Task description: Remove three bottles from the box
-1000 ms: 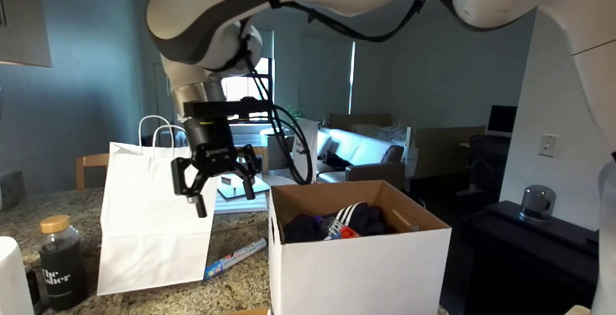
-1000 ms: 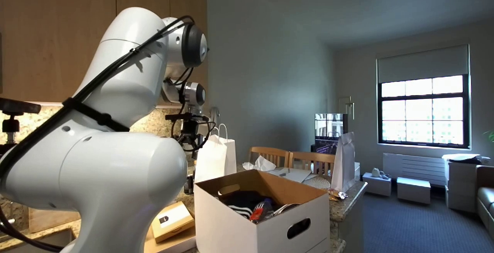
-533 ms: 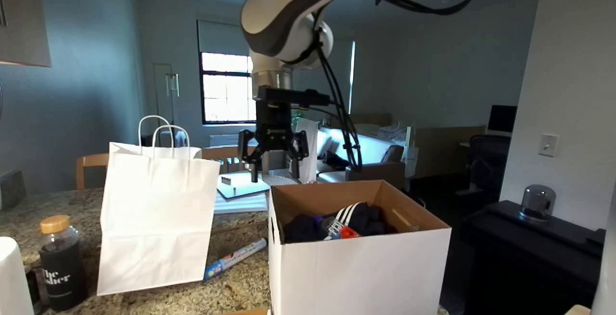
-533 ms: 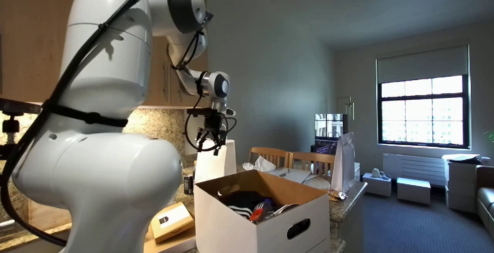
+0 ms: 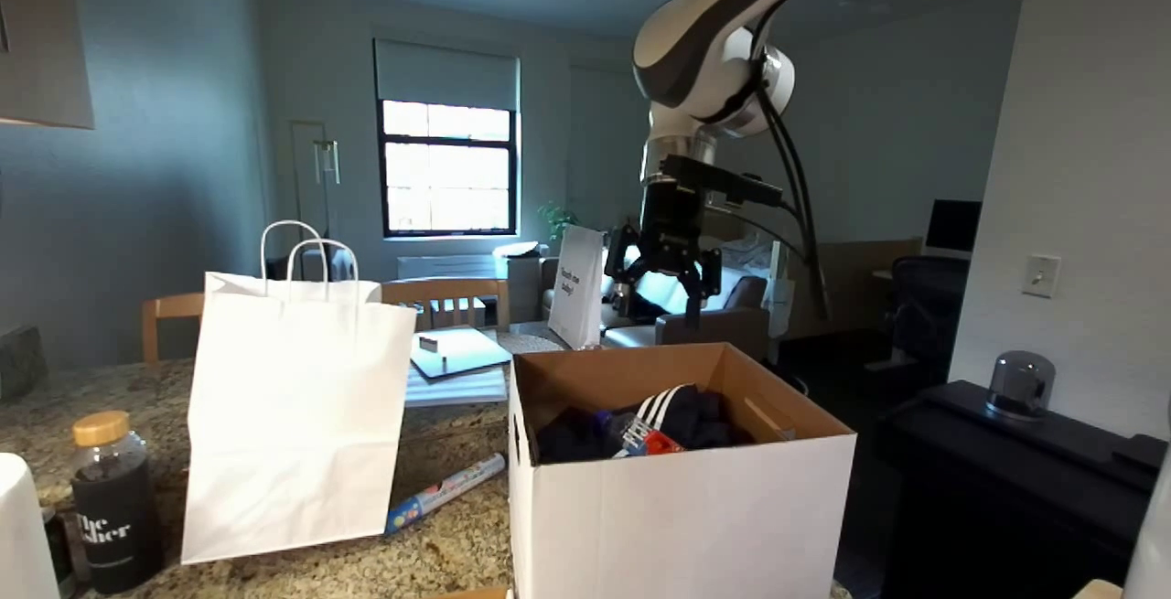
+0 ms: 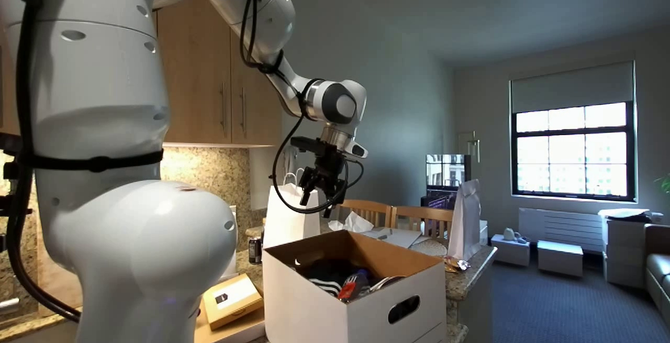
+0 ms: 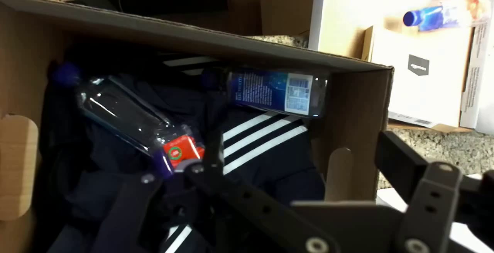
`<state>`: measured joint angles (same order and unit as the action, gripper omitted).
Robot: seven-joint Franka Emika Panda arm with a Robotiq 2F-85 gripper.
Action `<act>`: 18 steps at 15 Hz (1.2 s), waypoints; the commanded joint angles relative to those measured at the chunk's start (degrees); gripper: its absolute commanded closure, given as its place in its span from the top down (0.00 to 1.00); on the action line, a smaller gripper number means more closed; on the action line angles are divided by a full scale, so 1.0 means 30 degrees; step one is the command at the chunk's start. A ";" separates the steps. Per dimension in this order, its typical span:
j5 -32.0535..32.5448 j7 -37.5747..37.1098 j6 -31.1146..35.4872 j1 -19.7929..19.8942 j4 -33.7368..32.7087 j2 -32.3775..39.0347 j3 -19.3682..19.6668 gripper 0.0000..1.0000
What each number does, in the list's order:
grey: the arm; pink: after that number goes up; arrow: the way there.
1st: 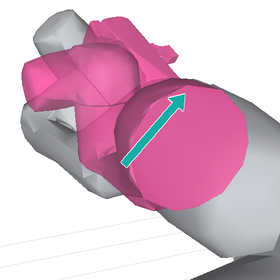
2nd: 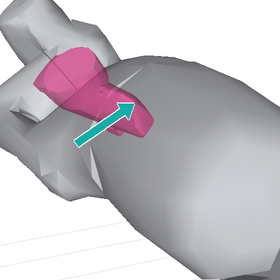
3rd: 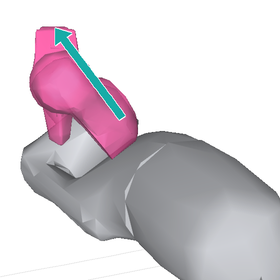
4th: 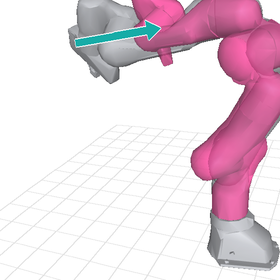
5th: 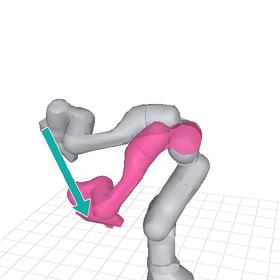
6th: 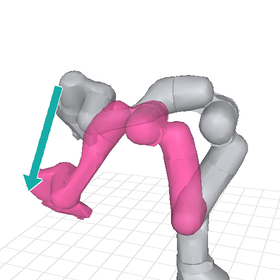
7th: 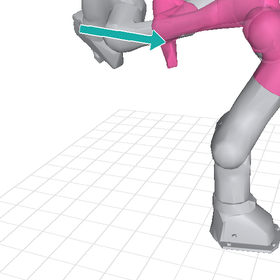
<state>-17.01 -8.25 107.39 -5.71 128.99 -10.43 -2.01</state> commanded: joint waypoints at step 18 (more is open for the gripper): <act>0.5792 -0.3822 0.6252 -0.0098 -0.2035 0.7126 -0.0291 1.00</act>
<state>-6.42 -15.90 129.15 -5.37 125.74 6.88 -3.49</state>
